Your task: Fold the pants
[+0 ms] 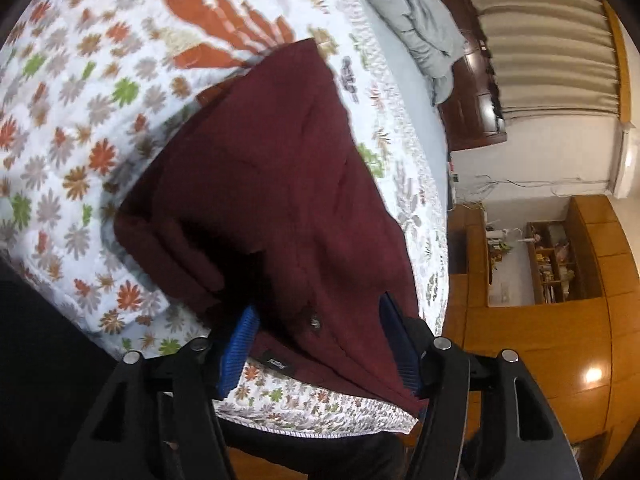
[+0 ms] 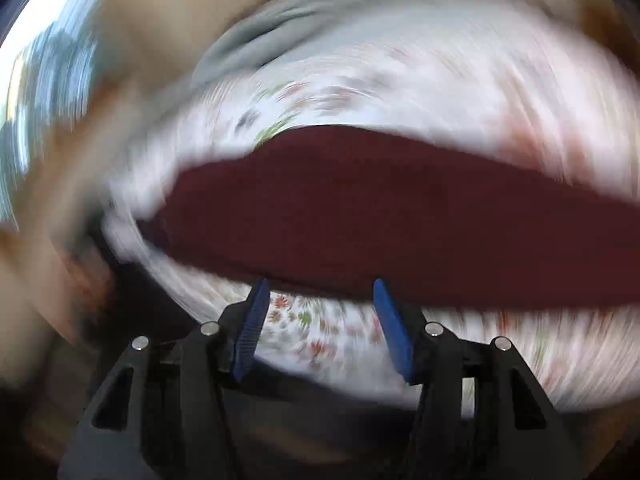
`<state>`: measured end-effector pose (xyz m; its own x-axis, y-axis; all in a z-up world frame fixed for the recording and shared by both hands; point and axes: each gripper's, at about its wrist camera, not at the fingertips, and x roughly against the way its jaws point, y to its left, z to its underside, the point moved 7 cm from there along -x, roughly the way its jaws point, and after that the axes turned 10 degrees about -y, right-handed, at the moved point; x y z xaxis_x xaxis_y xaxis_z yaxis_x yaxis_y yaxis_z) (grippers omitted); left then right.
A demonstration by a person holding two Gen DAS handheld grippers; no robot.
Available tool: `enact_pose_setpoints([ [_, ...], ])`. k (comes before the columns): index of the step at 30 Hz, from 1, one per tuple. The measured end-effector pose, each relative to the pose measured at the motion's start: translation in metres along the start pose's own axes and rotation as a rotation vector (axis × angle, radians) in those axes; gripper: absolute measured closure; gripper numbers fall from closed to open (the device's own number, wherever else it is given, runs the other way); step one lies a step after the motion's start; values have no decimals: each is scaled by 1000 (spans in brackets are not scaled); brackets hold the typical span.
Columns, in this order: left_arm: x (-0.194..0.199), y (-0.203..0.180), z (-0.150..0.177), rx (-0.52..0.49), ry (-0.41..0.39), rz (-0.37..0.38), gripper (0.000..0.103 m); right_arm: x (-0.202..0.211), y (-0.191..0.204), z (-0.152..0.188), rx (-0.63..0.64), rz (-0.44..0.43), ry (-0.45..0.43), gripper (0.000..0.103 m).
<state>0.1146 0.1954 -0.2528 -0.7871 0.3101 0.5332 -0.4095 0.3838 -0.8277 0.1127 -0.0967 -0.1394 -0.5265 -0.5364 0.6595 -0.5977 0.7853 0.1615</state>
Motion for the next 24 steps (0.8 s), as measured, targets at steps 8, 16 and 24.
enact_pose_setpoints([
  [8,10,0,-17,-137,-84,-84,83,-75,126,9,889,158,-124,61],
  [16,14,18,-14,-97,-88,-51,92,-112,129,29,1013,170,-83,61],
  [24,27,13,-8,-81,-105,-6,93,-119,126,22,969,152,-38,97],
])
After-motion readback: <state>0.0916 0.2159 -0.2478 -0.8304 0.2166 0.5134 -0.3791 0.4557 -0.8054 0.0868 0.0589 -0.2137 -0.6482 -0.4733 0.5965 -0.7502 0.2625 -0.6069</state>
